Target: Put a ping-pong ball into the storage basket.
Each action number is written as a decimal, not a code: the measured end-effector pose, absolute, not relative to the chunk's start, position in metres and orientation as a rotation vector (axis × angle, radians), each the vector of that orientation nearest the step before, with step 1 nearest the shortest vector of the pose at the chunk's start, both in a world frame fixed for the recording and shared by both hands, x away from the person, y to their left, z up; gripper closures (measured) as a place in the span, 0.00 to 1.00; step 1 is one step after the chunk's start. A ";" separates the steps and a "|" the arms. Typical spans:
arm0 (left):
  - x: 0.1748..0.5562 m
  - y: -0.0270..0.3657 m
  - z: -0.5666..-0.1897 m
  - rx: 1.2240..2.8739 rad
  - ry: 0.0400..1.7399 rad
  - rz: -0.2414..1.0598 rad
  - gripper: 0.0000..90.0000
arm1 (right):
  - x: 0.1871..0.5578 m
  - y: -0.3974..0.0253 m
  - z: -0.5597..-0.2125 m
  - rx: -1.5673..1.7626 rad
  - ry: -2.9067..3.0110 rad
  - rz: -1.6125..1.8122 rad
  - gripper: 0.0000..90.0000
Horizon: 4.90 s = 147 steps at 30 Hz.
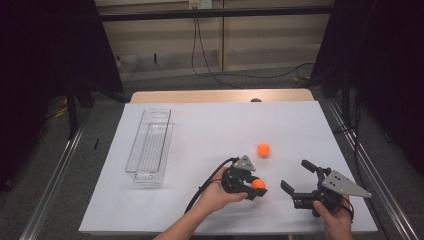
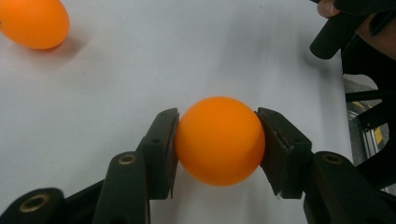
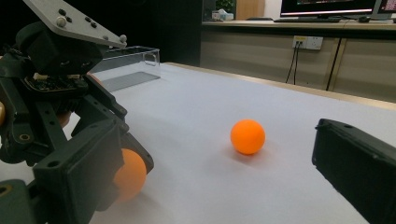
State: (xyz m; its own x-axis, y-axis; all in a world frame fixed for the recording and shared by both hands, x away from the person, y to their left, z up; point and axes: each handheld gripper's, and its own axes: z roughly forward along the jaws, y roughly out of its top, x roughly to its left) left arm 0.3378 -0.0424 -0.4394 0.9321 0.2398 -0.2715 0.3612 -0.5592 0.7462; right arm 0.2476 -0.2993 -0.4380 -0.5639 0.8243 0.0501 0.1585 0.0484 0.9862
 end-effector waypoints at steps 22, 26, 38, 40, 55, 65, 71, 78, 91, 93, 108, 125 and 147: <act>0.346 -0.028 -0.433 2.166 0.476 -0.167 0.56 | 0.248 -0.299 -0.438 0.990 1.777 1.561 0.02; 0.348 -0.025 -0.432 2.158 0.486 -0.167 0.56 | 0.248 -0.299 -0.438 0.991 1.776 1.562 0.02; 0.352 -0.017 -0.428 2.140 0.512 -0.169 0.56 | 0.247 -0.299 -0.438 0.987 1.778 1.562 0.02; 0.352 -0.016 -0.427 2.134 0.518 -0.170 0.56 | 0.247 -0.300 -0.438 0.986 1.779 1.561 0.02; 0.357 -0.005 -0.415 2.121 0.537 -0.148 0.56 | 0.247 -0.299 -0.438 0.987 1.781 1.560 0.02; 0.359 -0.001 -0.413 2.121 0.552 -0.142 0.56 | 0.247 -0.299 -0.438 0.984 1.782 1.560 0.02; 0.359 0.001 -0.412 2.114 0.559 -0.144 0.56 | 0.247 -0.299 -0.438 0.983 1.782 1.561 0.02; 0.360 0.002 -0.412 2.123 0.556 -0.146 0.56 | 0.247 -0.299 -0.438 0.981 1.783 1.560 0.02; 0.363 0.009 -0.408 2.119 0.573 -0.146 0.56 | 0.247 -0.299 -0.438 0.983 1.786 1.558 0.02; 0.363 0.010 -0.407 2.114 0.577 -0.140 0.56 | 0.247 -0.299 -0.438 0.982 1.786 1.558 0.02; 0.367 0.020 -0.401 2.100 0.595 -0.131 0.56 | 0.247 -0.298 -0.438 0.981 1.787 1.558 0.02; 0.372 0.031 -0.396 2.085 0.620 -0.124 0.56 | 0.247 -0.298 -0.438 0.981 1.788 1.559 0.02; 0.376 0.047 -0.385 2.050 0.659 -0.101 0.56 | 0.247 -0.298 -0.438 0.981 1.788 1.557 0.02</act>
State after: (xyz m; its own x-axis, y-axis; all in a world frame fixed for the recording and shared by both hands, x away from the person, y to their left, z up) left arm 0.3763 0.0470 -0.3846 0.8514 0.4122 -0.3244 0.4906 -0.4069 0.7706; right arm 0.2473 -0.2981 -0.4378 -0.5702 0.8202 0.0468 0.1594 0.0545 0.9857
